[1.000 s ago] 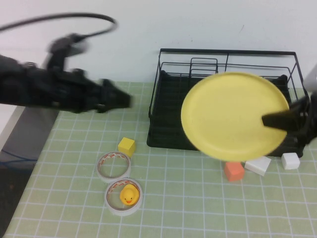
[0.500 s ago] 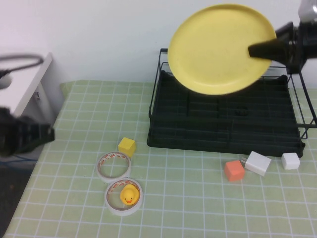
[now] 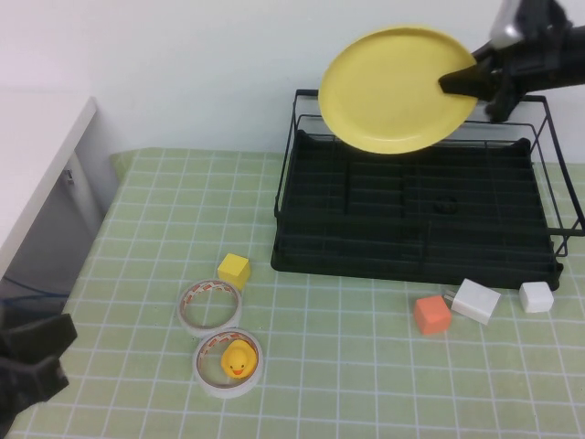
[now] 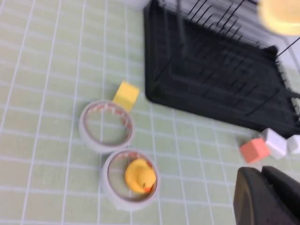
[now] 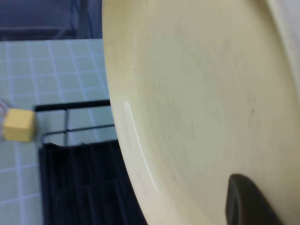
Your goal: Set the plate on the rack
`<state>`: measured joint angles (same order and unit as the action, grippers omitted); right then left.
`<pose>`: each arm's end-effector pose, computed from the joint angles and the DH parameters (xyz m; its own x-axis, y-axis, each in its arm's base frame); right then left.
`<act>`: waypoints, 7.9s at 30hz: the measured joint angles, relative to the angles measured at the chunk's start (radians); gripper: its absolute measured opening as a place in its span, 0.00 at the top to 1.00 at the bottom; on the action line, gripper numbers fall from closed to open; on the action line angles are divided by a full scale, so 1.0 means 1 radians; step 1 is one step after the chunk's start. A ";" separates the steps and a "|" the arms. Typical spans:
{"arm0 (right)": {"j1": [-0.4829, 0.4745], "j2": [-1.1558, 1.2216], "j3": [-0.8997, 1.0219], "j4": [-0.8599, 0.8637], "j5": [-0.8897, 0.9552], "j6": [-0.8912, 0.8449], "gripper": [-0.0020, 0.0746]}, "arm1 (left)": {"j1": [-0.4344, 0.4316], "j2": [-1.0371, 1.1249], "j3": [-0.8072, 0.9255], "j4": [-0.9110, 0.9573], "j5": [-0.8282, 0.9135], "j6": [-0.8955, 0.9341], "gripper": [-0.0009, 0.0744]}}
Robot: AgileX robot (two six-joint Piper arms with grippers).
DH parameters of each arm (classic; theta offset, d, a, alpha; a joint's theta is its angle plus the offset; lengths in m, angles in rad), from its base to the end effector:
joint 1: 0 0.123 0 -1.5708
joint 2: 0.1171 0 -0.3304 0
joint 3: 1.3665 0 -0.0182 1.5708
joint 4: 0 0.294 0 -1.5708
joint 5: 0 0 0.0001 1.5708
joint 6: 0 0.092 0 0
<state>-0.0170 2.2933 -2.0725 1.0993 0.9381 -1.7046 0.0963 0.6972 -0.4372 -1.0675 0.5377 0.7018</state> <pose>0.5901 0.0561 0.2818 -0.0151 -0.5203 -0.8539 -0.8354 0.4758 -0.2751 0.1432 -0.0277 0.2947 -0.5091 -0.3136 -0.8015 0.1734 0.8748 -0.4524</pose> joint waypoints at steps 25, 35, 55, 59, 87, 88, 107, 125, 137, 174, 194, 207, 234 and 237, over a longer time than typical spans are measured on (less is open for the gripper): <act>0.072 0.201 -0.189 0.102 -0.369 -0.176 0.82 | 0.000 -0.134 0.017 -0.002 0.028 0.000 0.99; 0.072 0.295 -0.194 0.156 -0.383 -0.190 0.82 | 0.000 -0.134 0.017 0.013 0.028 0.000 0.99; 0.072 0.314 -0.196 0.208 -0.433 -0.194 0.82 | 0.000 -0.134 0.017 0.023 0.059 0.003 0.99; 0.072 0.315 -0.196 0.208 -0.438 -0.196 0.82 | 0.000 -0.134 0.017 0.023 0.059 0.003 0.99; 0.072 0.373 -0.197 0.360 -0.490 -0.152 0.34 | 0.000 -0.134 0.017 0.023 0.085 0.008 0.99; 0.072 0.373 -0.197 0.376 -0.501 -0.152 0.34 | 0.000 -0.134 0.017 0.023 0.088 0.008 0.99; 0.048 0.220 -0.195 0.392 -0.338 0.016 0.33 | 0.000 -0.134 0.017 0.024 0.100 0.029 0.99; -0.169 0.054 -0.195 0.109 0.264 0.665 0.93 | 0.000 -0.134 0.017 0.082 0.160 0.053 0.99; -0.057 -0.424 0.041 -0.038 0.285 0.581 0.96 | 0.000 -0.135 0.038 0.121 0.113 0.061 0.99; 0.009 -1.651 1.412 0.439 -0.252 -0.116 0.96 | 0.000 -0.261 0.118 -0.242 -0.078 0.098 0.99; 0.009 -1.738 1.538 0.365 -0.513 -0.104 0.96 | 0.000 -0.261 0.118 -0.254 -0.074 0.102 0.99; 0.009 -2.114 1.809 0.263 -0.816 0.003 0.96 | 0.000 -0.261 0.118 -0.257 -0.060 0.102 0.99; -0.150 -2.305 2.098 -1.127 -0.649 1.650 0.96 | 0.000 -0.261 0.118 -0.255 0.039 0.106 0.99; -0.109 -2.305 2.098 -1.127 -0.627 1.650 0.96 | 0.000 -0.261 0.118 -0.255 0.039 0.106 0.99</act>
<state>-0.1258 -0.0113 0.0259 -0.0282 0.3109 -0.0550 0.0963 0.4362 -0.3191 -1.3221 0.5769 0.8075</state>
